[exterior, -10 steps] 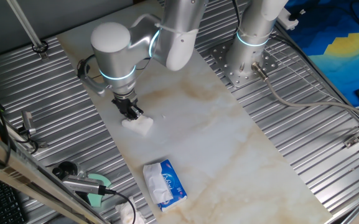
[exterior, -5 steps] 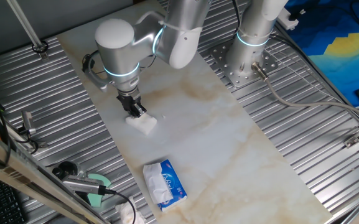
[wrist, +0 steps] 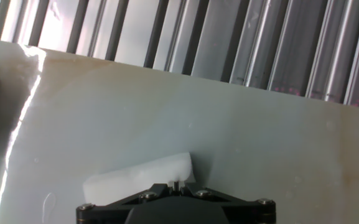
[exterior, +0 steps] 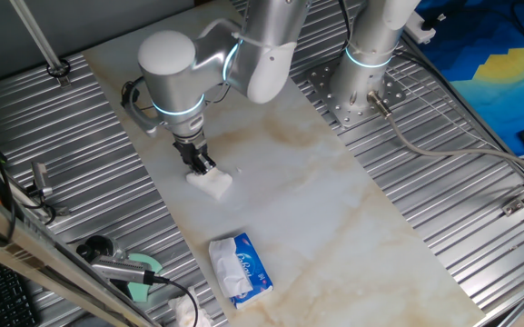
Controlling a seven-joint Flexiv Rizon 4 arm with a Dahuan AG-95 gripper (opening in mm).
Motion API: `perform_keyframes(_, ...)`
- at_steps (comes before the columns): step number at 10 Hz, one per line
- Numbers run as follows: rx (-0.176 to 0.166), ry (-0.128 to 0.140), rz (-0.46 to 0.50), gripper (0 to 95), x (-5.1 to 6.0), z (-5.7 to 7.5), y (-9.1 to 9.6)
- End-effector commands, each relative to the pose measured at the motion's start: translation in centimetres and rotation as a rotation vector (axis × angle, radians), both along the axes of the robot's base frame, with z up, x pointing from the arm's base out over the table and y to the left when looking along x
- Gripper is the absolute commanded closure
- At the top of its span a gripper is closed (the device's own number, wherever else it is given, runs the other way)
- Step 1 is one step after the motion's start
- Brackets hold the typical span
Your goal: Clean the tabletop with a sponge
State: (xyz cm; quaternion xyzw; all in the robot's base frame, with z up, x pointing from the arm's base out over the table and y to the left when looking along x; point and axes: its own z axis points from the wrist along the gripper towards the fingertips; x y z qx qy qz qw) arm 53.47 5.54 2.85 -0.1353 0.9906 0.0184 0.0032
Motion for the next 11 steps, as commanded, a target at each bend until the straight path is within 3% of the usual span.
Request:
perform_keyframes(1,0.001,0.004,0.001,95.0,-0.02,0.17,-0.09)
perform_keyframes(4,0.005,0.006,0.002,95.0,-0.02,0.17,-0.09)
perform_keyframes(7,0.050,0.007,0.024,95.0,-0.02,0.17,-0.09)
perform_keyframes(11,0.050,0.015,0.049,95.0,-0.02,0.17,-0.09)
